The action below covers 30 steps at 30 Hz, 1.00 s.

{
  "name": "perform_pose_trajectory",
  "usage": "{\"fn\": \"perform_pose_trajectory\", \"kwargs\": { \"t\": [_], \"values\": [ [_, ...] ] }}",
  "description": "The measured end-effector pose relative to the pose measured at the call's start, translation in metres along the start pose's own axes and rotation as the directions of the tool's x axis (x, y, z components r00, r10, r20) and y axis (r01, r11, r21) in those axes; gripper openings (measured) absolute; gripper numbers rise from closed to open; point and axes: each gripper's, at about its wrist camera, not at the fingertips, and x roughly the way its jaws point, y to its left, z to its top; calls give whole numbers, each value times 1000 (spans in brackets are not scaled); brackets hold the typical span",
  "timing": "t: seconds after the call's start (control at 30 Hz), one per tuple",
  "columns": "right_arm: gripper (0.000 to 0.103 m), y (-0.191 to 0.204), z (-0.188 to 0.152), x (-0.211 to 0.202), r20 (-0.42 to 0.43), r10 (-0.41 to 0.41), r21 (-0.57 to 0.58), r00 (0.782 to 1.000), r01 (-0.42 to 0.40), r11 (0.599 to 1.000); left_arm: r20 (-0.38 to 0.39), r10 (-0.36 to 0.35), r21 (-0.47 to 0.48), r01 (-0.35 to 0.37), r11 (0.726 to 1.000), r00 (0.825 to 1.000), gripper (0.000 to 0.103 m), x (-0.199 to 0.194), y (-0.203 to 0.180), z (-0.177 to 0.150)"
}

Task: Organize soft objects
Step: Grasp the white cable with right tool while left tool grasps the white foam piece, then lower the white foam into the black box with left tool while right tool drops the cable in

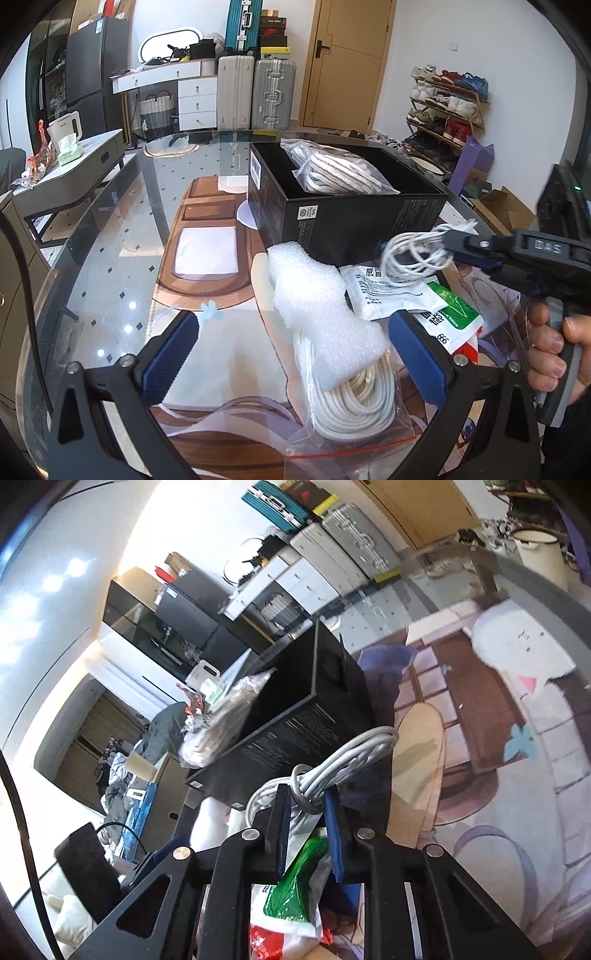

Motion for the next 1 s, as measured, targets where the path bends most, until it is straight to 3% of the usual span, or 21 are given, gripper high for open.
{"fn": "perform_pose_trajectory", "kwargs": {
  "t": [0.17,0.23,0.4,0.5,0.77,1.0],
  "values": [
    [18,-5,-1,-14,22,0,-33,1000,1,999,-15,-24,-37,23,999,1000,99,7,2,5],
    [18,-4,-2,-18,30,8,-46,1000,-7,999,-23,-28,-34,27,999,999,90,10,2,6],
    [18,0,-3,-26,46,19,-85,999,-15,996,-34,-86,-35,84,996,996,54,14,0,6],
    [18,5,-3,-28,56,23,-107,998,-17,994,-18,-95,-26,94,995,995,47,11,-2,5],
    [18,17,-6,-33,66,33,-144,997,-23,989,34,-97,-16,98,995,995,36,-5,1,6],
    [18,22,-6,-44,86,35,-179,996,-19,984,84,-104,-30,107,994,991,36,-22,8,8]
  ]
}}
